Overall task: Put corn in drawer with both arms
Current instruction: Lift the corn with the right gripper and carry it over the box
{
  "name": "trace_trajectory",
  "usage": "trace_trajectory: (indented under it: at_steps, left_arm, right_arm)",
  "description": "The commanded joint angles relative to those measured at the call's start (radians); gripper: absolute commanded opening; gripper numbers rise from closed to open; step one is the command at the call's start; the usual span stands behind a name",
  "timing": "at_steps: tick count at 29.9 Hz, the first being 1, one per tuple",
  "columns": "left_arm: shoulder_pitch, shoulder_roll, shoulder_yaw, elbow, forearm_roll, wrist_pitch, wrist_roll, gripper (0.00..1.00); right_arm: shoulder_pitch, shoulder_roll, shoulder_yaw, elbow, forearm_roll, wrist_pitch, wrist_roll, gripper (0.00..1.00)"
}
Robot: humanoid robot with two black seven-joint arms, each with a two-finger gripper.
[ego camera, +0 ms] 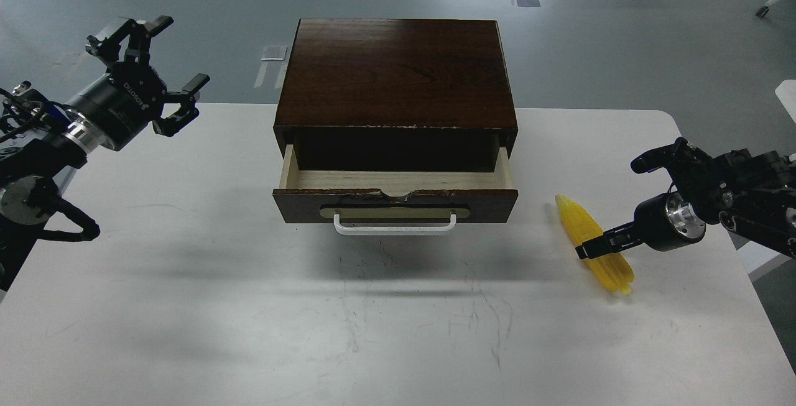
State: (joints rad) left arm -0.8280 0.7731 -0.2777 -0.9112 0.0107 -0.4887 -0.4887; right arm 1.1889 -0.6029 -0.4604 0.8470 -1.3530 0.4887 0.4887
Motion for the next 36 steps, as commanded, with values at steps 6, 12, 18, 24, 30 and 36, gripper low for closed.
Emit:
trace_trajectory:
  at_steps: [6,12,18,24,30,36]
  left_arm:
    - [0.0,0.005,0.0,-0.003,0.0,0.0,0.0,0.98]
    - [0.0,0.005,-0.003,-0.005,0.0,0.0,0.0,0.98]
    - [-0.002,0.003,-0.018,-0.005,0.0,0.0,0.0,0.98]
    - [0.0,0.002,-0.02,-0.005,0.002,0.0,0.0,0.98]
    - [-0.002,0.0,-0.02,-0.005,0.002,0.0,0.0,0.98]
    - [-0.005,0.005,-0.02,-0.006,0.003,0.0,0.0,0.98]
  right_arm:
    - [0.063,-0.029,-0.001,0.027,0.002,0.0,0.0,0.08]
    - [0.222,-0.066,0.006,0.047,0.014,0.0,0.0,0.08]
    - [0.396,-0.057,0.006,0.049,0.017,0.0,0.0,0.09]
    - [0.572,0.041,-0.003,0.078,0.015,0.0,0.0,0.09]
    - [0.693,0.251,-0.069,0.09,0.011,0.0,0.0,0.1]
    - [0.756,0.432,-0.138,0.133,0.003,-0.067,0.0,0.1]
